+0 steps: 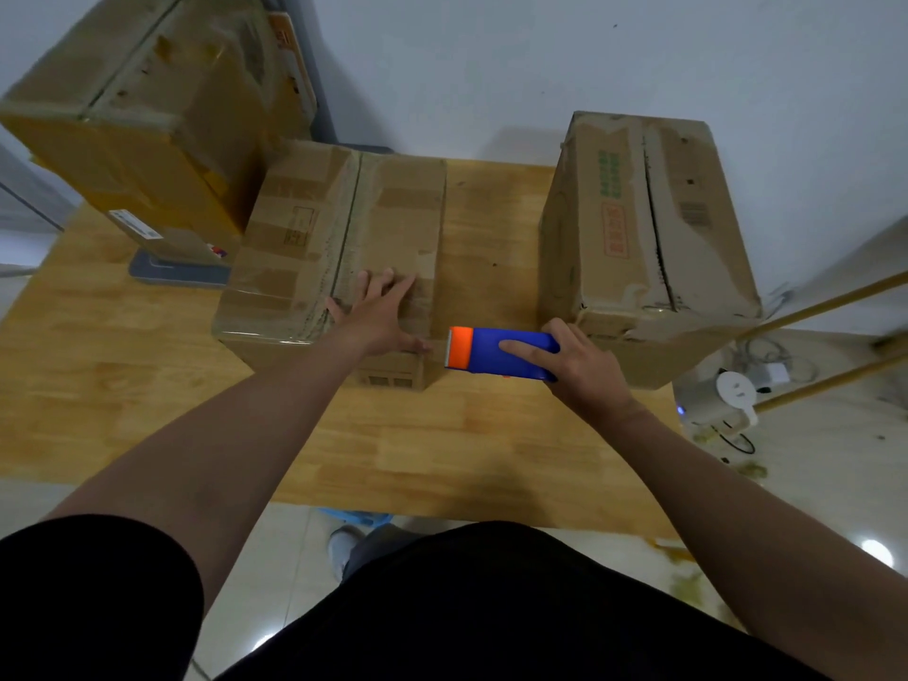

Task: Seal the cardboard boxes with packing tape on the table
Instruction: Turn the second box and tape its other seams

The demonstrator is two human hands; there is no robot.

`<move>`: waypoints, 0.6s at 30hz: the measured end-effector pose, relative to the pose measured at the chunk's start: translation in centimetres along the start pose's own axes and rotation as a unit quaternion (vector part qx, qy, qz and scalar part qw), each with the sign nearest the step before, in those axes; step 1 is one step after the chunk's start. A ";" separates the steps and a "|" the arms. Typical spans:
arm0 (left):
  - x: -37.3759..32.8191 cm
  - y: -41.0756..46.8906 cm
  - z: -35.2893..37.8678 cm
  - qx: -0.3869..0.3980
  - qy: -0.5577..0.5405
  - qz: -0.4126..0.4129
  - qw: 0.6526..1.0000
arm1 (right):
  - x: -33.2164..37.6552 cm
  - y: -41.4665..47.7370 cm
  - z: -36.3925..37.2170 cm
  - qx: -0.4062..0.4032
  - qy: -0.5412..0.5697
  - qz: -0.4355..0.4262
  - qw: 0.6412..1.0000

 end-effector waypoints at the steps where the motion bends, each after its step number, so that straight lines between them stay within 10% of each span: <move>1: 0.0 0.0 0.0 0.002 0.000 0.001 1.000 | -0.1 -0.1 -0.1 -0.002 0.000 0.000 1.000; 18: 0.1 0.0 -0.4 0.003 0.002 0.007 1.000 | -2.5 -2.6 -0.1 -0.037 0.009 0.022 0.999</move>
Point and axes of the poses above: each hand's wrist, its own y-axis towards the middle knuckle, its own z-axis out of the palm, x = y × z, the point moved 1 cm from there along y, towards the middle knuckle, and after that the axes turned 5 degrees about z, right-handed, at the moved point
